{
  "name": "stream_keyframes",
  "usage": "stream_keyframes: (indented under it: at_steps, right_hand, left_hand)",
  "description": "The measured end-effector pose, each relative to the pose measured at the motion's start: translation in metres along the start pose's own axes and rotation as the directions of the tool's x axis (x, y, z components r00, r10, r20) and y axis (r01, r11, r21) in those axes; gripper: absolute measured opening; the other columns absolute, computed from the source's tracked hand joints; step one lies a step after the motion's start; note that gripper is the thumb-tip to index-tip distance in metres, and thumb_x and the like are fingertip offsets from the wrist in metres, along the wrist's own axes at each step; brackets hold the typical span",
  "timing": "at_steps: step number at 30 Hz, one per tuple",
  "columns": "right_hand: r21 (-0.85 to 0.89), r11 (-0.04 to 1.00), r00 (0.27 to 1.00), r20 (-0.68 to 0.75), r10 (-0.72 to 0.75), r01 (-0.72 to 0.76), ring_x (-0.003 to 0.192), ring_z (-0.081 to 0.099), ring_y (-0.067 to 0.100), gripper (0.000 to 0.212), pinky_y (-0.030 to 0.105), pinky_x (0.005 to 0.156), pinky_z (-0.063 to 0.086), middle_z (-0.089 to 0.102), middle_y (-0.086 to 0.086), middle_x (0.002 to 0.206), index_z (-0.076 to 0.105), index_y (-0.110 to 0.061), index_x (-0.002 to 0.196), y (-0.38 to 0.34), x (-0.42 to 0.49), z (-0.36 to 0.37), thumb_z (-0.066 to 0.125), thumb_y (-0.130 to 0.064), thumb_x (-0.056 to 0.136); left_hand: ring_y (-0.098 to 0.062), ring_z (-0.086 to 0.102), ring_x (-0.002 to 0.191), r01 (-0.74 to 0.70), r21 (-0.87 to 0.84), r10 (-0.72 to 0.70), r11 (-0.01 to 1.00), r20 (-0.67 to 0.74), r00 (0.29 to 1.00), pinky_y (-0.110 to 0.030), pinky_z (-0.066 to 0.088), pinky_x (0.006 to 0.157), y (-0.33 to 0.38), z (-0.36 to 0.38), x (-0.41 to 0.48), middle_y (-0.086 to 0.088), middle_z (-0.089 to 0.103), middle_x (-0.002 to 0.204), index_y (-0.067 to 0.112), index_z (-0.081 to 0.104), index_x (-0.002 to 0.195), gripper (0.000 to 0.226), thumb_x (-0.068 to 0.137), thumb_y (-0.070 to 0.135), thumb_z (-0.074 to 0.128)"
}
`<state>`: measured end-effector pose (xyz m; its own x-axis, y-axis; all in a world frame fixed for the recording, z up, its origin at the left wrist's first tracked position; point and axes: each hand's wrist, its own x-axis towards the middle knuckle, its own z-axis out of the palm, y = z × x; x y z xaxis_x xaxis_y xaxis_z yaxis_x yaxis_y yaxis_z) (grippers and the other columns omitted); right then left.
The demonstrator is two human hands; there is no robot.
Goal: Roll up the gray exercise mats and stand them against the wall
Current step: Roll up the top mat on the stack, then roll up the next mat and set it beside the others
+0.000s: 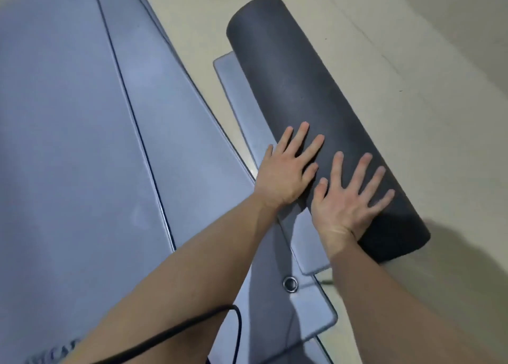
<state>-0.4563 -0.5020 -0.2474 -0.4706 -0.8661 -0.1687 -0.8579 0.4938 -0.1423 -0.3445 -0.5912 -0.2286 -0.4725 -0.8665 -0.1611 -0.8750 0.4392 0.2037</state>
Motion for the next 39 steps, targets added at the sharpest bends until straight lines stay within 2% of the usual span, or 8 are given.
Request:
stream_keyframes:
  at_steps: [5, 13, 19, 24, 28, 32, 35, 39]
  right_hand:
    - [0.017, 0.998, 0.996, -0.061, -0.065, 0.066, 0.156, 0.004, 0.042, 0.056, 0.070, 0.119, 0.002, 0.006, 0.007, 0.173, 0.022, -0.040, 0.161, 0.003, 0.003, 0.004, 0.032, -0.043, 0.106]
    - [-0.140, 0.949, 0.955, -0.059, -0.291, 0.281, 0.156, 0.005, 0.043, 0.058, 0.067, 0.122, 0.005, 0.009, 0.012, 0.172, 0.022, -0.019, 0.163, -0.019, -0.023, 0.001, 0.029, -0.039, 0.110]
    - [-0.106, 0.669, 0.677, 0.104, -0.728, 0.736, 0.148, 0.034, 0.034, 0.054, 0.056, 0.121, 0.018, 0.036, 0.010, 0.164, 0.040, -0.019, 0.156, -0.122, -0.157, 0.036, 0.036, -0.036, 0.106]
    - [0.034, 0.458, 0.448, 0.154, -0.881, 0.888, 0.140, 0.045, 0.030, 0.046, 0.047, 0.115, 0.029, 0.045, 0.006, 0.158, 0.050, -0.022, 0.150, -0.176, -0.277, 0.038, 0.041, -0.035, 0.107]
    - [0.079, 0.415, 0.385, 0.251, -0.888, 0.906, 0.133, 0.049, 0.033, 0.044, 0.045, 0.108, 0.035, 0.050, 0.006, 0.154, 0.055, -0.022, 0.145, -0.164, -0.344, 0.031, 0.046, -0.038, 0.105]
    - [0.014, 0.407, 0.360, 0.441, -0.822, 0.913, 0.137, 0.042, 0.031, 0.060, 0.045, 0.110, 0.034, 0.043, 0.005, 0.155, 0.046, -0.021, 0.150, -0.145, -0.384, 0.035, 0.043, -0.054, 0.100]
    - [0.003, 0.249, 0.222, 0.446, -0.867, 0.968, 0.133, 0.046, 0.033, 0.082, 0.048, 0.110, 0.036, 0.049, 0.009, 0.146, 0.050, -0.019, 0.141, -0.151, -0.398, 0.044, 0.028, -0.072, 0.083]
    - [-0.104, 0.003, 0.046, 0.415, -0.909, 0.995, 0.110, 0.055, 0.033, 0.065, 0.050, 0.096, 0.043, 0.056, 0.008, 0.123, 0.054, -0.019, 0.127, -0.164, -0.411, 0.063, 0.051, -0.066, 0.083]
  left_hand:
    - [-0.028, 0.042, 0.143, 0.228, -0.118, -0.220, 0.966, 0.077, 0.972, -0.045, 0.047, 0.103, 0.004, -0.003, -0.056, -0.003, 0.017, 0.172, 0.033, 0.026, 0.163, 0.059, 0.107, 0.035, 0.044]
    - [-0.029, 0.048, 0.133, 0.452, -0.137, -0.445, 0.882, 0.075, 0.892, -0.042, 0.042, 0.100, -0.048, 0.012, -0.265, -0.005, 0.044, 0.155, 0.023, 0.035, 0.159, 0.056, 0.105, 0.033, 0.046]
    - [-0.027, 0.033, 0.143, 0.570, -0.025, -0.565, 0.821, 0.101, 0.819, -0.042, 0.035, 0.113, -0.123, 0.032, -0.434, -0.002, 0.034, 0.160, 0.019, 0.030, 0.157, 0.083, 0.086, 0.062, 0.027]
    - [-0.027, 0.002, 0.158, 0.643, 0.002, -0.628, 0.766, 0.218, 0.747, -0.045, 0.009, 0.127, -0.160, 0.041, -0.549, 0.002, 0.004, 0.173, 0.030, 0.010, 0.165, 0.109, 0.080, 0.082, 0.054]
    - [-0.037, 0.000, 0.157, 0.672, 0.059, -0.655, 0.738, 0.303, 0.693, -0.055, 0.013, 0.125, -0.179, 0.047, -0.613, 0.000, -0.004, 0.173, 0.033, 0.005, 0.164, 0.124, 0.067, 0.084, 0.064]
    - [-0.043, 0.023, 0.152, 0.608, 0.111, -0.611, 0.786, 0.285, 0.738, -0.054, 0.035, 0.117, -0.182, 0.041, -0.638, -0.011, 0.019, 0.169, 0.026, 0.026, 0.159, 0.099, 0.081, 0.064, 0.074]
    - [-0.048, 0.065, 0.117, 0.444, 0.234, -0.486, 0.865, 0.169, 0.857, -0.048, 0.061, 0.079, -0.181, 0.051, -0.644, -0.026, 0.062, 0.137, 0.005, 0.064, 0.131, 0.072, 0.071, 0.035, 0.090]
    - [-0.041, 0.075, 0.096, 0.417, 0.214, -0.423, 0.883, -0.017, 0.906, -0.047, 0.063, 0.066, -0.182, 0.061, -0.645, -0.019, 0.075, 0.117, 0.005, 0.073, 0.117, 0.044, 0.085, 0.020, 0.046]
